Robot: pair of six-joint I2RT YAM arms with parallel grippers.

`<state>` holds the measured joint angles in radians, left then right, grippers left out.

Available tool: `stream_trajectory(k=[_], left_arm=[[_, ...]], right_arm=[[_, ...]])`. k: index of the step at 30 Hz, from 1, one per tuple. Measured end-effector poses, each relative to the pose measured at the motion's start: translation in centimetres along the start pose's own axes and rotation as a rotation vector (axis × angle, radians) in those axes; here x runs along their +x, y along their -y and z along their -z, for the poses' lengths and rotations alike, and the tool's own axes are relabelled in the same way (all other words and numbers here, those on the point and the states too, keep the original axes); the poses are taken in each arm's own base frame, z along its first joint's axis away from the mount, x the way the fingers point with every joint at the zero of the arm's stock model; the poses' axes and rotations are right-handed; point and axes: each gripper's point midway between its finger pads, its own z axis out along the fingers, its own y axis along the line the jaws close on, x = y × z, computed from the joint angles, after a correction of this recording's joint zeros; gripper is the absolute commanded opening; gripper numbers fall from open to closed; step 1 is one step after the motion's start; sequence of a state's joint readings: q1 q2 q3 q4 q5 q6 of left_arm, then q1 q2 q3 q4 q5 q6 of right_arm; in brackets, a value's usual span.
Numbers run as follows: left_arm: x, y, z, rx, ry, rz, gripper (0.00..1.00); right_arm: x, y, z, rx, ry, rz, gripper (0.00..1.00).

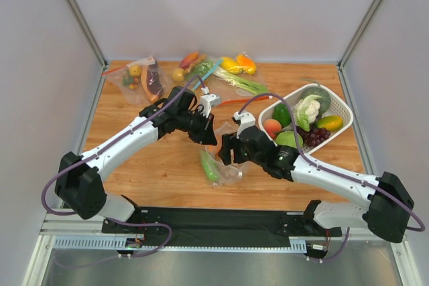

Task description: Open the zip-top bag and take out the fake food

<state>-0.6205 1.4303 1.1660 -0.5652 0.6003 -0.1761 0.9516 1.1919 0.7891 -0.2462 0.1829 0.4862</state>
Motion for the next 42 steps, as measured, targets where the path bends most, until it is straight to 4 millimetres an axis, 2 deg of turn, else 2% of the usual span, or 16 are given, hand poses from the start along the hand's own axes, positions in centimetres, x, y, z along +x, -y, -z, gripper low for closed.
stream_trajectory(k=[7,13,21,28,34,36,37,40,42], left_arm=[[0.0,0.0,0.0,-0.003,0.0,-0.001,0.0],[0.0,-0.1,0.0,-0.007,0.0,-0.001,0.0],[-0.3,-0.3,0.4,-0.033,0.018,-0.01,0.0],[-1.2,0.2,1.1,-0.041,0.068,-0.033,0.0],[-1.2,0.4,0.8,-0.035,0.072,-0.032,0.0],[-0.9,0.3,0.8,-0.04,0.069,-0.035,0.09],[-0.8,0.4,0.7,-0.046,0.068,-0.037,0.22],[-0.5,0.3,1.2,-0.084,0.082,-0.047,0.43],[-0.5,0.3,2.3,-0.129,0.12,-0.051,0.47]], right_arm=[[3.2,1.1,-1.8,0.028,-0.09,0.031,0.59],[5.2,1.7,-2.7,0.034,-0.137,0.04,0.56],[6.8,1.8,-3.7,0.016,-0.153,0.027,0.57],[6.8,0.1,-4.2,-0.084,-0.109,-0.027,0.59],[6.9,-1.1,-5.4,-0.14,-0.082,-0.089,0.6],[7.2,-1.2,-5.7,-0.142,-0.087,-0.098,0.59],[7.3,-1.3,-5.8,-0.143,-0.087,-0.104,0.6],[7.5,-1.2,-6.0,-0.138,-0.091,-0.111,0.59],[7.5,-1.2,-6.0,-0.133,-0.087,-0.111,0.59]])
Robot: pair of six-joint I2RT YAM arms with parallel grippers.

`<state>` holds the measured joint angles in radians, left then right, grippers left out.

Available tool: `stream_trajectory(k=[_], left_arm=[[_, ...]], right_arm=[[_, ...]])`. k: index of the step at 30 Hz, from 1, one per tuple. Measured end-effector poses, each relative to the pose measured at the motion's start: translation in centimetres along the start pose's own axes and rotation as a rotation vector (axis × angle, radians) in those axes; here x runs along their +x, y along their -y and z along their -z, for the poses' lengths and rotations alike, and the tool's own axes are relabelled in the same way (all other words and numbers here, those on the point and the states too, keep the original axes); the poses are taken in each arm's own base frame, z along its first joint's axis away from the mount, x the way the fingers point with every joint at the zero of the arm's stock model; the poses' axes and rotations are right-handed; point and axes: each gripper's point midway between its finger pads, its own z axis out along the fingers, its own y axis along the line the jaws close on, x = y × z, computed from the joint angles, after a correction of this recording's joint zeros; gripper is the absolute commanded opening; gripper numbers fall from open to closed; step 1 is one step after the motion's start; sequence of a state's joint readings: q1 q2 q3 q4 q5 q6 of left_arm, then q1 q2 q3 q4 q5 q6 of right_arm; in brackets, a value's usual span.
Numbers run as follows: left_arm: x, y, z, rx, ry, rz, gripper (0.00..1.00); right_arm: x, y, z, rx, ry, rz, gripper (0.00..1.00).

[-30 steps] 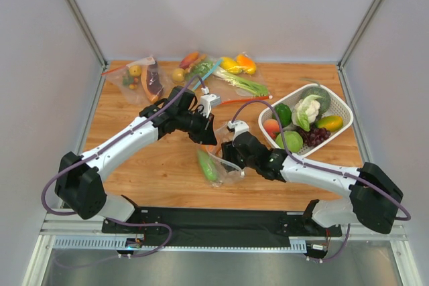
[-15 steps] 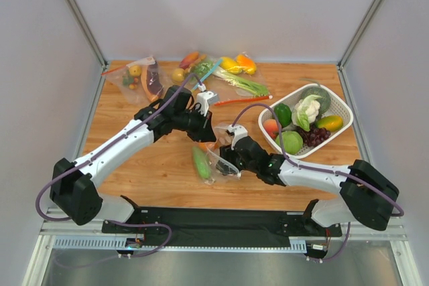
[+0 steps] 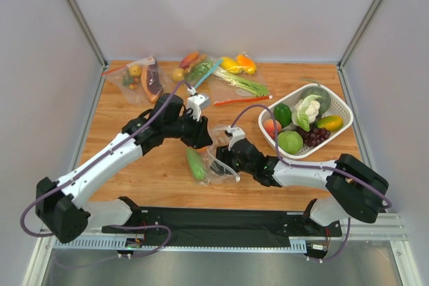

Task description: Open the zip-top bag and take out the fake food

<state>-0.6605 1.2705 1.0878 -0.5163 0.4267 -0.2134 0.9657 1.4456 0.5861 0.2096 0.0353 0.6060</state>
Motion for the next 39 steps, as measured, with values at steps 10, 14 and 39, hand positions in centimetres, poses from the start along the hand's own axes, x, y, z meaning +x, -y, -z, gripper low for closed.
stream_trajectory(k=[10,14,39], left_arm=[[2.1,-2.7,5.9,-0.262,0.234,0.101,0.52],[6.3,-4.6,5.0,-0.329,0.192,0.194,0.53],[13.8,-6.5,-2.3,-0.264,0.034,0.381,0.44]], right_arm=[[-0.6,0.7,0.4,0.046,0.026,0.002,0.6],[-1.2,0.6,0.8,0.049,0.046,0.001,0.6],[-1.1,1.1,1.6,0.069,0.051,0.001,0.6]])
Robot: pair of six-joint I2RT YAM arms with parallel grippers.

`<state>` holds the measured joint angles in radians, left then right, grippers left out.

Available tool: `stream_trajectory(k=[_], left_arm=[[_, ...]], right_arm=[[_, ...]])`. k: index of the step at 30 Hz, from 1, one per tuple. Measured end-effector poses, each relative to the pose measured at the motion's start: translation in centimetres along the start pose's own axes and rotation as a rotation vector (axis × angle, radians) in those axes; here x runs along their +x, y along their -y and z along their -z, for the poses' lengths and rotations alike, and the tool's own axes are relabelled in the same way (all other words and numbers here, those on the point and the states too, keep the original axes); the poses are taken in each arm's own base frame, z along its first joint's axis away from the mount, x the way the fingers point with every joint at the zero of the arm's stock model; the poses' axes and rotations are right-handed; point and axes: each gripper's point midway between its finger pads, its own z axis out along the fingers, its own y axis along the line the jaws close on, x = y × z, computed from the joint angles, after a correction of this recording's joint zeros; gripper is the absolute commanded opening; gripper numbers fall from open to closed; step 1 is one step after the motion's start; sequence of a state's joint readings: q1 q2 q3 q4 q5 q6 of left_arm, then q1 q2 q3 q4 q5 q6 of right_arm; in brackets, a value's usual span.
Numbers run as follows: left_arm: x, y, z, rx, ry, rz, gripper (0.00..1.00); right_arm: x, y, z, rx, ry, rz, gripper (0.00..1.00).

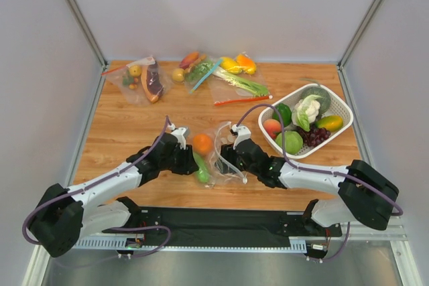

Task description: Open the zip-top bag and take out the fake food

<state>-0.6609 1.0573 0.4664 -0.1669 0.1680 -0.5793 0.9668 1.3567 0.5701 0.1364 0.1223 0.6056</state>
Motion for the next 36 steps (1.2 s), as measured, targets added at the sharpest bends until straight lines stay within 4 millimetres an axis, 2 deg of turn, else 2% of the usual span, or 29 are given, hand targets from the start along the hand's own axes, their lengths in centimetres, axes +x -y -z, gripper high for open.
stream_trajectory(k=[5,8,12,17,27,36], left_arm=[[0.7,-0.6,-0.9,-0.019,-0.028,0.004,0.44],[0.5,-0.4,-1.2,-0.01,-0.019,0.002,0.38],[0.4,0.0,-1.9,0.009,-0.018,-0.004,0.23],[1.5,-0.4,-2.9,-0.002,-0.064,-0.003,0.16],[1.9,-0.1,-3.8,0.022,-0.081,-0.005,0.1],[2.2,-0.1,-4.2,0.028,-0.094,-0.005,0.09]], right_arm=[[0.0,-0.1,0.1,-0.003,0.0,0.001,0.6],[0.1,-0.3,0.2,-0.006,-0.002,0.004,0.6],[0.3,-0.5,0.2,-0.013,-0.007,0.009,0.6],[1.0,-1.2,0.2,-0.036,-0.03,0.02,0.6],[1.9,-1.6,-0.7,-0.037,-0.062,0.038,0.61],[2.3,-1.7,-2.5,-0.022,-0.087,0.074,0.62]])
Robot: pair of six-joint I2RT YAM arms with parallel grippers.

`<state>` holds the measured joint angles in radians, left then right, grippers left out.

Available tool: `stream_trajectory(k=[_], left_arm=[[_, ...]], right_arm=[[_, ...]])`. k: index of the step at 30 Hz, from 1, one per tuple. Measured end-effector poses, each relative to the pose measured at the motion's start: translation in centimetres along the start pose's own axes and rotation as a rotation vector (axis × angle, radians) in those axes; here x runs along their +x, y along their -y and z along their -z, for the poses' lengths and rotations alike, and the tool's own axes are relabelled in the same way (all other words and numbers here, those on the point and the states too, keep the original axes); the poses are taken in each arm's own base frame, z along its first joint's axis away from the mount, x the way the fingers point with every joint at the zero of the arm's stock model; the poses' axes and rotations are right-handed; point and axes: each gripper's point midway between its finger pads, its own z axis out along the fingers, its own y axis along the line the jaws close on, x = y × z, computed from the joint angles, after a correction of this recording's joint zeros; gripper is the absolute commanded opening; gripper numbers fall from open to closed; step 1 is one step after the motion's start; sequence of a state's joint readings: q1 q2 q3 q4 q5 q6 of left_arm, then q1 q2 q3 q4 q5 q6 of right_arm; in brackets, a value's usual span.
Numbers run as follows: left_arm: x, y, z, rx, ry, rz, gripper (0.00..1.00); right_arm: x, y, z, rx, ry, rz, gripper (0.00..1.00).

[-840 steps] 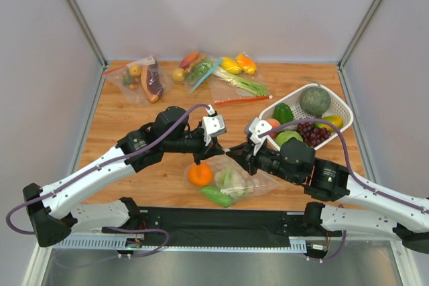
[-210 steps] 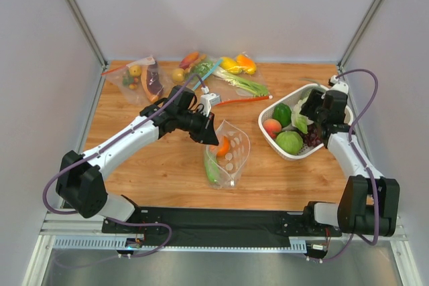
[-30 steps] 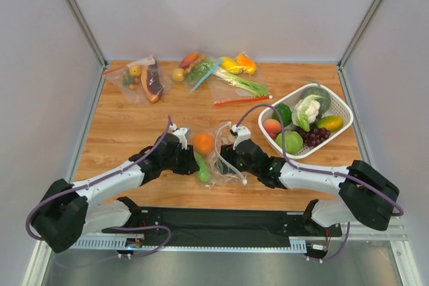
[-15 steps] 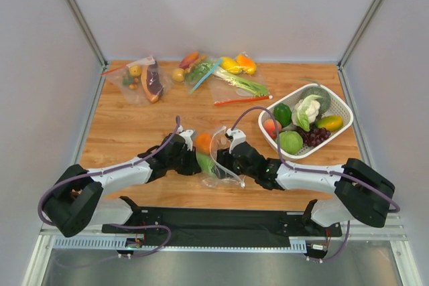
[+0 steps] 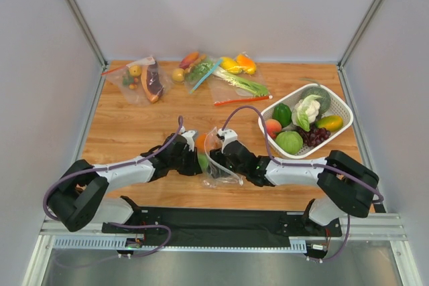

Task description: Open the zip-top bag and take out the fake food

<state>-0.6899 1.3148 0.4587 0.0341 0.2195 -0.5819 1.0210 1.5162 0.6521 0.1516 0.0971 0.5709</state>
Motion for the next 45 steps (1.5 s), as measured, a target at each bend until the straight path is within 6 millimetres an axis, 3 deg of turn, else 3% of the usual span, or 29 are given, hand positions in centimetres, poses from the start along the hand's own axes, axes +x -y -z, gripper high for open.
stream_trajectory(k=[5,9,15,20,26,33,35,39,45], left_arm=[[0.1,0.0,-0.2,0.003,-0.006,-0.001,0.08],[0.3,-0.1,-0.3,0.0,-0.012,0.0,0.07],[0.3,0.0,-0.3,0.002,-0.013,0.0,0.05],[0.2,0.4,-0.3,0.017,-0.009,-0.008,0.0],[0.2,0.1,-0.3,0.002,-0.008,-0.006,0.0],[-0.2,0.5,0.2,0.016,0.016,-0.001,0.01],[-1.0,1.2,0.9,0.038,0.052,-0.005,0.07],[-2.9,3.0,3.1,0.107,0.152,-0.017,0.38],[-3.9,5.0,5.3,0.197,0.228,0.007,0.61]], right_arm=[[1.2,0.2,-0.9,0.014,-0.032,0.02,0.56],[1.7,0.0,-1.1,0.011,-0.044,0.035,0.28],[1.4,0.0,-0.7,0.018,-0.04,0.04,0.06],[-0.3,-0.3,1.4,0.022,0.0,0.045,0.02],[-3.8,-1.8,5.5,-0.033,0.126,0.027,0.01],[-4.6,-1.5,8.0,-0.035,0.165,0.02,0.01],[-4.2,-0.9,8.1,-0.014,0.158,0.022,0.01],[-3.3,0.3,8.0,0.029,0.136,0.028,0.01],[-3.0,0.8,8.1,0.049,0.133,0.029,0.01]])
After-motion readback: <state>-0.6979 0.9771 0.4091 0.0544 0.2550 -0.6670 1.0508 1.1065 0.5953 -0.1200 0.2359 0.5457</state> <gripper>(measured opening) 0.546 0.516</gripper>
